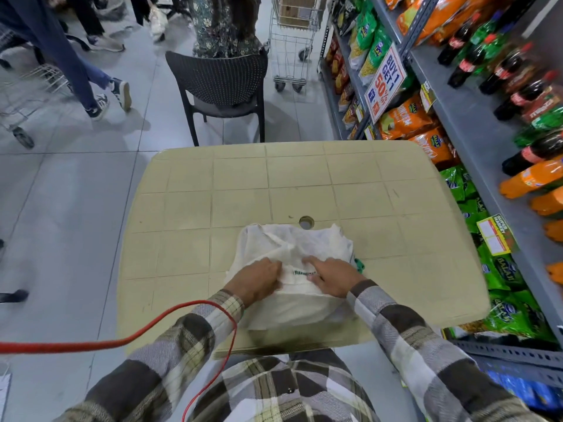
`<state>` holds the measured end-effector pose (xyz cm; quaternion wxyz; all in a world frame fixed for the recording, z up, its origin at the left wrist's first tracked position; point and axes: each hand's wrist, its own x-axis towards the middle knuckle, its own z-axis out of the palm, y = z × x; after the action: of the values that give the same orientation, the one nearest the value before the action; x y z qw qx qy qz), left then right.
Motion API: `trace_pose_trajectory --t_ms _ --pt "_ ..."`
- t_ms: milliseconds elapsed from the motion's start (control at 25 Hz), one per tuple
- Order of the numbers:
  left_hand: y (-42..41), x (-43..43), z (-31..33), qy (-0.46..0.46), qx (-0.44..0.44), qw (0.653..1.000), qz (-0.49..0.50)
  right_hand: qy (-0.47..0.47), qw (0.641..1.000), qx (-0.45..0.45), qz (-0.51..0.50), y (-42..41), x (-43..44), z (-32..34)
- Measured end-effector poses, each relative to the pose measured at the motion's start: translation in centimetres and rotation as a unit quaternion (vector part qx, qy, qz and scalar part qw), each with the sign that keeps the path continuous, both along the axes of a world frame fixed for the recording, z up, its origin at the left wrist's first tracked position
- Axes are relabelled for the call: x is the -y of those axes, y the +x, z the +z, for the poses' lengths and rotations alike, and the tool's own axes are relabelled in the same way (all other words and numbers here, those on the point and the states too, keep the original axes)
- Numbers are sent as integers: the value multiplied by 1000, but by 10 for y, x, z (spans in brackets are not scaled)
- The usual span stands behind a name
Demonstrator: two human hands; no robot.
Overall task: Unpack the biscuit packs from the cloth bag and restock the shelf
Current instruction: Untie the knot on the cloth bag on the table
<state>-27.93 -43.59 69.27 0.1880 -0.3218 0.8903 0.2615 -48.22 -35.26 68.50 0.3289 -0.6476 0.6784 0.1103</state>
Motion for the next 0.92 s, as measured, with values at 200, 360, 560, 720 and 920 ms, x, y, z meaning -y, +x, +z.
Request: trace_pose_trajectory --t_ms 200,360,560,720,920 --pt "-16 10 23 -20 42 998 36 -24 997 46 65 -31 23 24" --pt "-26 5 37 74 -43 984 -156 -32 976 117 181 -37 14 35" --pt "-38 2 23 108 140 979 -105 96 983 -32 154 -43 19 17" --pt "-36 25 18 68 170 981 67 5 997 -61 56 -47 29 14" --pt "-20 60 23 -159 99 981 53 -25 999 -47 -6 -44 56 1"
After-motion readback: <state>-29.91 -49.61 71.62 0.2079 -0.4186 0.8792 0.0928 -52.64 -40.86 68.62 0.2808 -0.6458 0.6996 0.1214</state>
